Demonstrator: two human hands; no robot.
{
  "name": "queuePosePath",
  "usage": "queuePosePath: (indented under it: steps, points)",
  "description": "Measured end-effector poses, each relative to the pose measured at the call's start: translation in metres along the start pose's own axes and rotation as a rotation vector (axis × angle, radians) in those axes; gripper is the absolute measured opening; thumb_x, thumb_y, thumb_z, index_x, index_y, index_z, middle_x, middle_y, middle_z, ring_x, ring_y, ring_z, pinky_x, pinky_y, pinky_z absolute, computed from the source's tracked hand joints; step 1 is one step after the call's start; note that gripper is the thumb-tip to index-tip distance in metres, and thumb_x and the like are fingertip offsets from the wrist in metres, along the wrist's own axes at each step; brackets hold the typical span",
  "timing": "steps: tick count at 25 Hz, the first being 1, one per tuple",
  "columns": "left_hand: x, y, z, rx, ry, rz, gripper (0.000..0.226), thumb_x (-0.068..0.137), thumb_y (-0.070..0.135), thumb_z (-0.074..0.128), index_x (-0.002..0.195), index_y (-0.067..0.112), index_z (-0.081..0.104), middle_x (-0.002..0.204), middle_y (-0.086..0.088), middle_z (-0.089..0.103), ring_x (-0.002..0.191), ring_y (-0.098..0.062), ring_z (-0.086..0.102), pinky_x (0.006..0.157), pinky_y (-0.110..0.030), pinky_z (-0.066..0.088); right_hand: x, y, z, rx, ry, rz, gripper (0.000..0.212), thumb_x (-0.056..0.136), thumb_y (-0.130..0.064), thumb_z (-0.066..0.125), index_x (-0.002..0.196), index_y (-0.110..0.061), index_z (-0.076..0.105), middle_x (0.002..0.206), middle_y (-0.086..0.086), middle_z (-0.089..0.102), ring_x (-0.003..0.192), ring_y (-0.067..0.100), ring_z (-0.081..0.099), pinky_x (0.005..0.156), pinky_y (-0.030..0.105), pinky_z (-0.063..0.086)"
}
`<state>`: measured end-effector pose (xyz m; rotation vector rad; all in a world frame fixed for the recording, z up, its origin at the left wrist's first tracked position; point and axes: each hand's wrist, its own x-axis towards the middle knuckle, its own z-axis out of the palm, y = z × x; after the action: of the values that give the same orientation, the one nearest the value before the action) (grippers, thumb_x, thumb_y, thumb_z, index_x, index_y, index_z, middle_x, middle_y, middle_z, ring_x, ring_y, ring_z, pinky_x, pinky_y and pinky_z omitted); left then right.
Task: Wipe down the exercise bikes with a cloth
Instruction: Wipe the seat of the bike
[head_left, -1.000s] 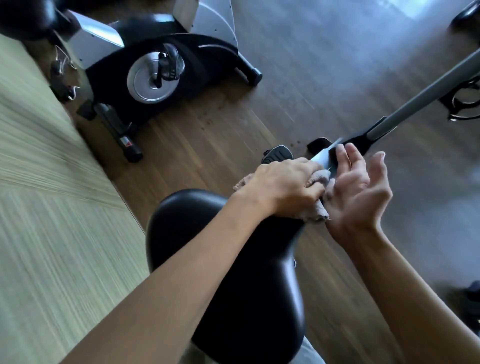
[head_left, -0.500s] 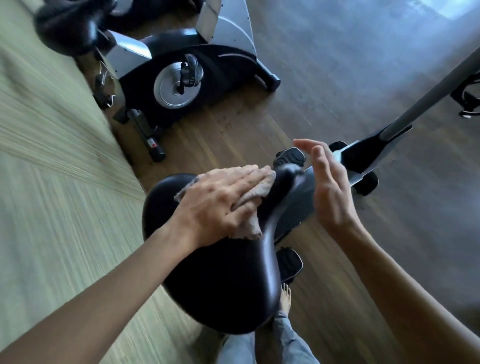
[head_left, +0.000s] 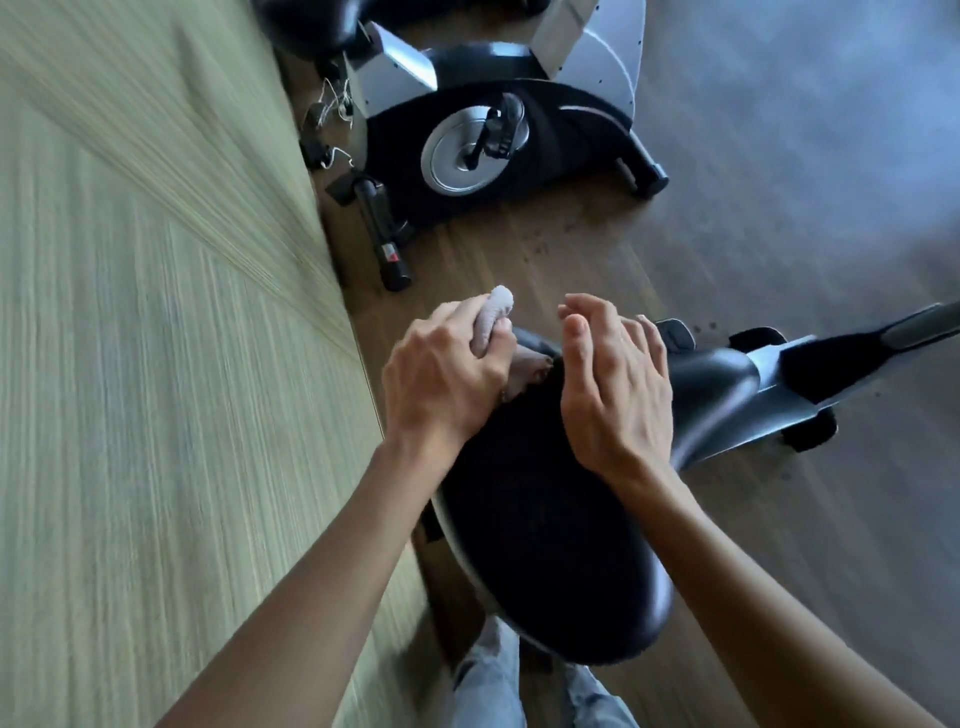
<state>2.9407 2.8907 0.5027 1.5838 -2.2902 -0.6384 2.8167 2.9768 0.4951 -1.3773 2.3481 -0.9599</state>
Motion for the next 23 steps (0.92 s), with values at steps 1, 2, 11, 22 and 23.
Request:
queuePosePath:
  steps: [1,2,11,22,23]
  points:
    - [-0.008,-0.004,0.000,-0.046,0.030,-0.026,0.039,0.100,0.043,0.048,0.135,0.032,0.062,0.131,0.007,0.065,0.114,-0.021,0.061,0.085,-0.031,0.043,0.002,-0.001,0.001,-0.031,-0.015,-0.006,0.053,0.102,-0.050,0.015,0.128,-0.024,0.052,0.125,-0.007,0.065,0.124,0.011,0.048,0.119,0.040,0.024]
    - [-0.015,-0.008,0.001,-0.085,0.059,-0.048,0.044,0.100,0.043,0.047,0.141,0.028,0.058,0.135,0.006,0.063,0.118,-0.020,0.060,0.089,-0.032,0.045,0.004,-0.002,0.001,-0.068,-0.032,-0.023,0.054,0.102,-0.052,0.015,0.130,-0.024,0.051,0.126,-0.008,0.064,0.123,0.011,0.047,0.118,0.040,0.024]
    - [-0.074,-0.012,0.009,-0.241,0.201,-0.019,0.062,0.100,0.040,0.035,0.152,0.008,0.044,0.153,-0.014,0.047,0.145,-0.027,0.041,0.119,-0.044,0.037,0.001,-0.013,-0.006,-0.100,-0.121,-0.025,0.046,0.100,-0.055,0.024,0.126,-0.031,0.054,0.124,-0.009,0.064,0.119,0.015,0.051,0.088,0.030,0.033]
    - [-0.159,0.078,-0.028,-0.025,0.199,0.270,0.040,0.102,0.041,0.042,0.115,0.011,0.064,0.102,-0.006,0.072,0.091,-0.026,0.068,0.068,-0.041,0.056,-0.100,0.045,-0.140,0.393,-0.073,-0.097,0.041,0.103,-0.044,0.039,0.114,-0.017,0.067,0.109,-0.006,0.070,0.106,0.015,0.064,0.099,0.045,0.050]
    - [-0.168,0.102,-0.022,-0.021,0.167,0.314,0.037,0.103,0.042,0.044,0.114,0.012,0.063,0.101,-0.005,0.071,0.090,-0.027,0.067,0.069,-0.042,0.055,-0.116,0.058,-0.165,0.408,-0.083,-0.079,0.035,0.102,-0.045,0.042,0.113,-0.021,0.066,0.107,-0.006,0.071,0.104,0.018,0.067,0.097,0.048,0.052]
